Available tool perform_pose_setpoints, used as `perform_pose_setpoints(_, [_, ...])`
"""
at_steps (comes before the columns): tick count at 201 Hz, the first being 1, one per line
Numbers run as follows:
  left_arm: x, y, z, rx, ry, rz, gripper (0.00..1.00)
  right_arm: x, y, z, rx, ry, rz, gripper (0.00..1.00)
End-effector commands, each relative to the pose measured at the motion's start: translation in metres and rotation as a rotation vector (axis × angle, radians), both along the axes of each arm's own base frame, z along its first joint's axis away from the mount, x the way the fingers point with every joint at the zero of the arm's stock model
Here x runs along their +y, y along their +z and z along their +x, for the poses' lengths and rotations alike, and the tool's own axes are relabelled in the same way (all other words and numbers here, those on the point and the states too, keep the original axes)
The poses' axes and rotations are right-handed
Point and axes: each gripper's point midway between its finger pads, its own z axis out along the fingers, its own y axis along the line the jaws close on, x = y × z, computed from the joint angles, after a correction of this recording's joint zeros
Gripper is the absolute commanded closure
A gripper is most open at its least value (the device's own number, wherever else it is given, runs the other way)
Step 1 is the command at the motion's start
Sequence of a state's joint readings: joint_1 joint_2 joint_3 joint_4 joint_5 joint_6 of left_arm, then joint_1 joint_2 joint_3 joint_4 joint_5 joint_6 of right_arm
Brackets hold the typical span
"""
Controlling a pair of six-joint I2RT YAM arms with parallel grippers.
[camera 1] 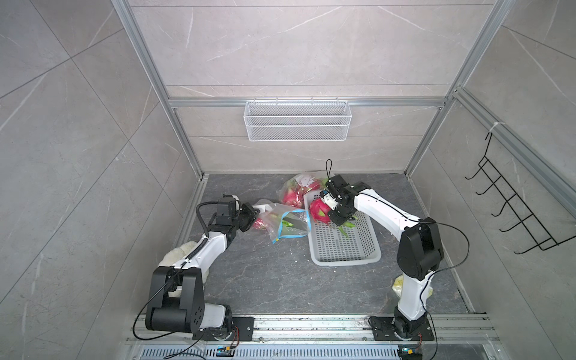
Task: Open the zip-top bag and take out the dragon fruit
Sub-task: Place the dragon fruit in the basket.
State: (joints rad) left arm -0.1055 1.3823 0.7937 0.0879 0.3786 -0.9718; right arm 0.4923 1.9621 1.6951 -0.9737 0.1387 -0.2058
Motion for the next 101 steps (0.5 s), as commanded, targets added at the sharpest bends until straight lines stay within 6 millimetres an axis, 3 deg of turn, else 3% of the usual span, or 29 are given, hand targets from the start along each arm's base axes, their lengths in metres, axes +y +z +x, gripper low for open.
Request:
perform_pose_setpoints(1, [-0.002,0.012,-0.004,-0.036,-0.024,-0.014,1.00,0.003,-0.001,0.024,-0.050,0.012,-0.033,1.00])
perform_pose_setpoints(65, [-0.001,0.016,-0.008,-0.044,-0.025,-0.019,1.00,-0.003,-0.024,0.039,-0.037,0.035,-0.110,0.97])
perform_pose_setpoints(101, [-0.001,0.019,-0.010,-0.046,-0.025,-0.020,1.00,-0.008,-0.029,0.041,-0.038,0.011,-0.123,0.68])
